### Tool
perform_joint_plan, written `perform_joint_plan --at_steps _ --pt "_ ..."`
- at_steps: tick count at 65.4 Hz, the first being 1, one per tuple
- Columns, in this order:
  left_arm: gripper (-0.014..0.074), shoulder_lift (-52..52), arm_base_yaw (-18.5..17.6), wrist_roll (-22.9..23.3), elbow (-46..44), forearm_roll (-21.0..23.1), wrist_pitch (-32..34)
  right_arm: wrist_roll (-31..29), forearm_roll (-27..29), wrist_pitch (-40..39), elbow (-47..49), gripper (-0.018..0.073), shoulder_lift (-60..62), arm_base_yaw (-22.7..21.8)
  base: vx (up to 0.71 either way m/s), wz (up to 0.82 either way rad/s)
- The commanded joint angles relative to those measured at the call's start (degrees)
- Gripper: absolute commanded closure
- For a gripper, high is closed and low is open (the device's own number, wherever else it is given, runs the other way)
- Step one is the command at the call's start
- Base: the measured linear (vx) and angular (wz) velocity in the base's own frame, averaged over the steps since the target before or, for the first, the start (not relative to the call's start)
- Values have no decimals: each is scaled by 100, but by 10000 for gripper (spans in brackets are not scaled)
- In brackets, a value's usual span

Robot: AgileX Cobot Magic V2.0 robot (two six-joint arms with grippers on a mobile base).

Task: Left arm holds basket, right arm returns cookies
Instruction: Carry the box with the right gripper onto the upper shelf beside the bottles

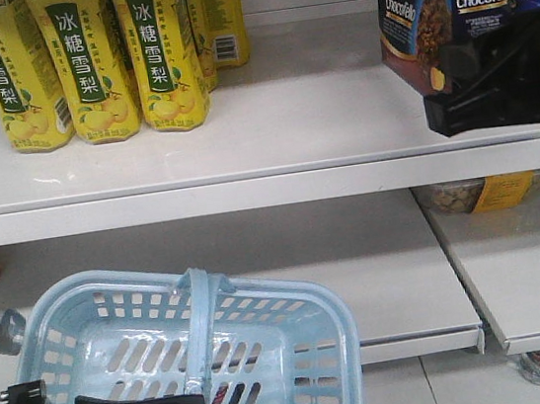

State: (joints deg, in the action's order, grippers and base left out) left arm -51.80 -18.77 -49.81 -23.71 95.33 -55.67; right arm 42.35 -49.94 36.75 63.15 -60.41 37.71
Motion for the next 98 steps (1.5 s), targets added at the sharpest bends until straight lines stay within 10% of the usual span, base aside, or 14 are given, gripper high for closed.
perform_joint_plan --at_steps 1,21,78,98 --pt "603 53 -22 -68 -175 620 -301 890 -1147 -574 175 561 -218 -166 0 0" --pt "603 53 -22 -68 -175 576 -488 2453 -2355 -1280 175 561 -997 -726 0 0" --pt "603 78 -22 -68 -175 338 -499 1926 -1523 -837 175 546 -1660 -1058 0 0" --pt "603 78 -22 -68 -175 338 -513 1567 -1215 -776 175 356 -1660 -1058 0 0"
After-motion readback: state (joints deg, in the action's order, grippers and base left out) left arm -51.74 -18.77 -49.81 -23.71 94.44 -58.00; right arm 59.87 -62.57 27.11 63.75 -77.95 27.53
